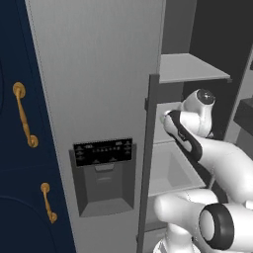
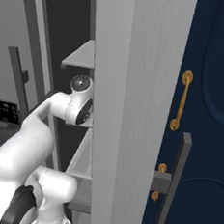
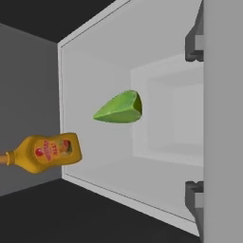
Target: Grab a lemon wedge from the fridge and one ice cube from the ice bowl, and put them in the glass of lemonade.
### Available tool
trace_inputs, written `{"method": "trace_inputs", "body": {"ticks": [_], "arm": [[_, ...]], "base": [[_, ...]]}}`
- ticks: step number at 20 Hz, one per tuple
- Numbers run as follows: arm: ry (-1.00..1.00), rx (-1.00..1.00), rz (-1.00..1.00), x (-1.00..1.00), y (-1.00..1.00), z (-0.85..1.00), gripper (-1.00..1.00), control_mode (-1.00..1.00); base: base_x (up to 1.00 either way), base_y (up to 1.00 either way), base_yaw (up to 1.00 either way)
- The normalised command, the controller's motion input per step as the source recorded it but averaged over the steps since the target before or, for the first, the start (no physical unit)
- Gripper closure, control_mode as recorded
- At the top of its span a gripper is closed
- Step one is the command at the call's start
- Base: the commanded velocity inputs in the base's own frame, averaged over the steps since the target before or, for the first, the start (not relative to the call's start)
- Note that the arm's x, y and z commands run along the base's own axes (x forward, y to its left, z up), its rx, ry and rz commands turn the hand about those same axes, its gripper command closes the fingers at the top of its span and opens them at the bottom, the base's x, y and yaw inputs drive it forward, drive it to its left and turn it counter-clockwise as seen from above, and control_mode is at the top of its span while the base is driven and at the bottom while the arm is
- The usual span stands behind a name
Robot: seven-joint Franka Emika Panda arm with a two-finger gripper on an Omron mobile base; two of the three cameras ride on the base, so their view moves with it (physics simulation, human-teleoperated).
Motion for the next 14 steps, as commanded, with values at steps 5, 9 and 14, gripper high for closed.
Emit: {"method": "trace_inputs", "body": {"ticks": [5, 9, 14], "arm": [[0.00, 0.00, 0.00, 0.39, -0.07, -0.23, -1.00, -1.00], [0.00, 0.00, 0.00, 0.44, -0.04, -0.27, -1.00, -1.00], [0.02, 0.00, 0.00, 0.49, -0.13, -0.38, -1.00, -1.00]], "base": [[0.00, 0.00, 0.00], [0.00, 0.00, 0.00], [0.00, 0.00, 0.00]]}}
